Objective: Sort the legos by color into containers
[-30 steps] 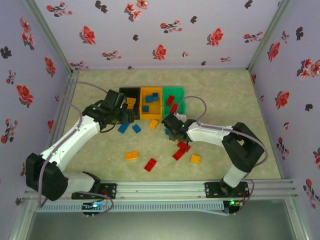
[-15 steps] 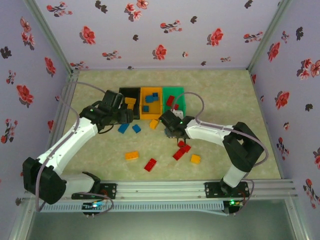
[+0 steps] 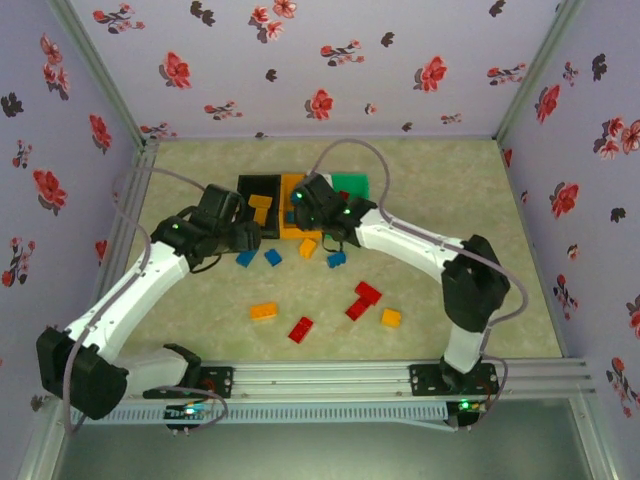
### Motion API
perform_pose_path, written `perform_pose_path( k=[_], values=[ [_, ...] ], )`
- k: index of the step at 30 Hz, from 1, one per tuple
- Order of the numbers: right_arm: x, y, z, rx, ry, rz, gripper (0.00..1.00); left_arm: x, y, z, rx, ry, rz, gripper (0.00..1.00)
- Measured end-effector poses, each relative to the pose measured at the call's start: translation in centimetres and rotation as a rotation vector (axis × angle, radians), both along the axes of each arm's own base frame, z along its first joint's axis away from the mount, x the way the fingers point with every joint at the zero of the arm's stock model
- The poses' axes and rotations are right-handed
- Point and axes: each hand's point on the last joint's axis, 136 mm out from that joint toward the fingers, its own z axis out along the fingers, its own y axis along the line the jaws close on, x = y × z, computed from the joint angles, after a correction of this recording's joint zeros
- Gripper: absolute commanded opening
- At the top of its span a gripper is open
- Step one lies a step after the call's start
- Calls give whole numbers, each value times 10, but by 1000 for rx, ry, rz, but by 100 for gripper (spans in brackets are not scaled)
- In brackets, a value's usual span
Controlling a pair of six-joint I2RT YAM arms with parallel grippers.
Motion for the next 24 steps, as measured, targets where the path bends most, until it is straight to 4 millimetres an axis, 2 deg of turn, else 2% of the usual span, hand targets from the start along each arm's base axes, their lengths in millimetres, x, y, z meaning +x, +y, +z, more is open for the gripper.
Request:
perform_pose_path(
  k=[5,12,16,19,24],
  values=[
    [28,49,6,75,-31,61,28,-4,4,7,0,-17,5,75],
    [59,107,-7,168,-29,120,34,-9,10,7,16,-9,12,75],
    [76,133,-18,228,-2,136,55,-11,13,8,21,-8,19,76],
    [83,142,-24,256,19,148,61,-12,14,7,23,-4,19,76],
    [88,132,-27,255,42,138,61,-12,14,7,24,-3,20,76]
  ],
)
